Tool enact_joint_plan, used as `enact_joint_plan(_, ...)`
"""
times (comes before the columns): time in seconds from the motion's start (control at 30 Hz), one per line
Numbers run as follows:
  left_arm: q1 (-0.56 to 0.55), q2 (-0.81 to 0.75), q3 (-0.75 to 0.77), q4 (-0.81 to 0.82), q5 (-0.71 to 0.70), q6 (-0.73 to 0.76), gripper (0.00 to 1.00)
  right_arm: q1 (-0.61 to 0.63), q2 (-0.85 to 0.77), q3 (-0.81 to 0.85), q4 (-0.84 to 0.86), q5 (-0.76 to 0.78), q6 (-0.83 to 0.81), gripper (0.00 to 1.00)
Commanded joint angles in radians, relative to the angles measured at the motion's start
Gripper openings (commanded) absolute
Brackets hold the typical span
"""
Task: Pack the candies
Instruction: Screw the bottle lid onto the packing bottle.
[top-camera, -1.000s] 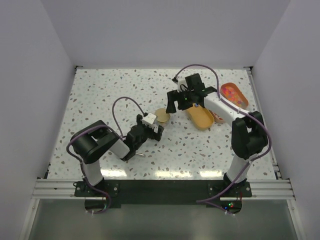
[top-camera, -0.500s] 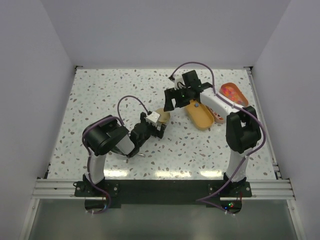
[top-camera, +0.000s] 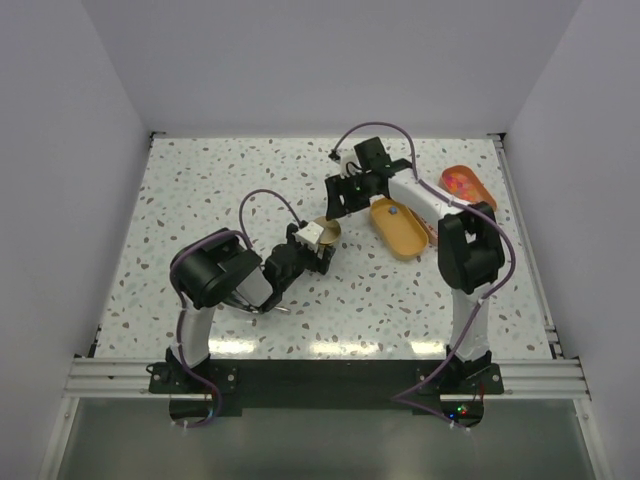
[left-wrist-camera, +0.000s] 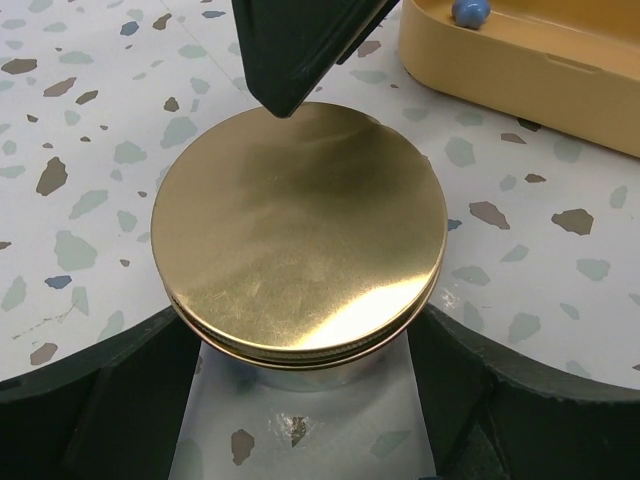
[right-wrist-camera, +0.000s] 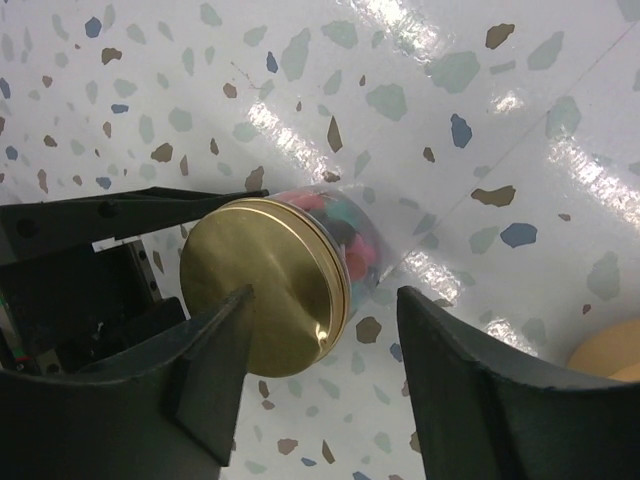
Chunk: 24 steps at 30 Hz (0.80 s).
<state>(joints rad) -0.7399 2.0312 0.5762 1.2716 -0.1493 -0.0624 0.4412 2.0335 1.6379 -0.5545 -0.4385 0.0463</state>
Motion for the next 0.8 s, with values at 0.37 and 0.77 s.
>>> enact_joint_plan(0.37,0.004,0.001,0.022,0.152,0.031,0.024,0.74,0.034,0.042,0.056,-0.048,-0.017,-0.077,0.26)
enact_joint_plan(0.77,-0.053,-0.057,-0.048,0.129,0.016,0.016,0.68,0.073,-0.188,-0.308,0.082,0.050,0.079,0.13)
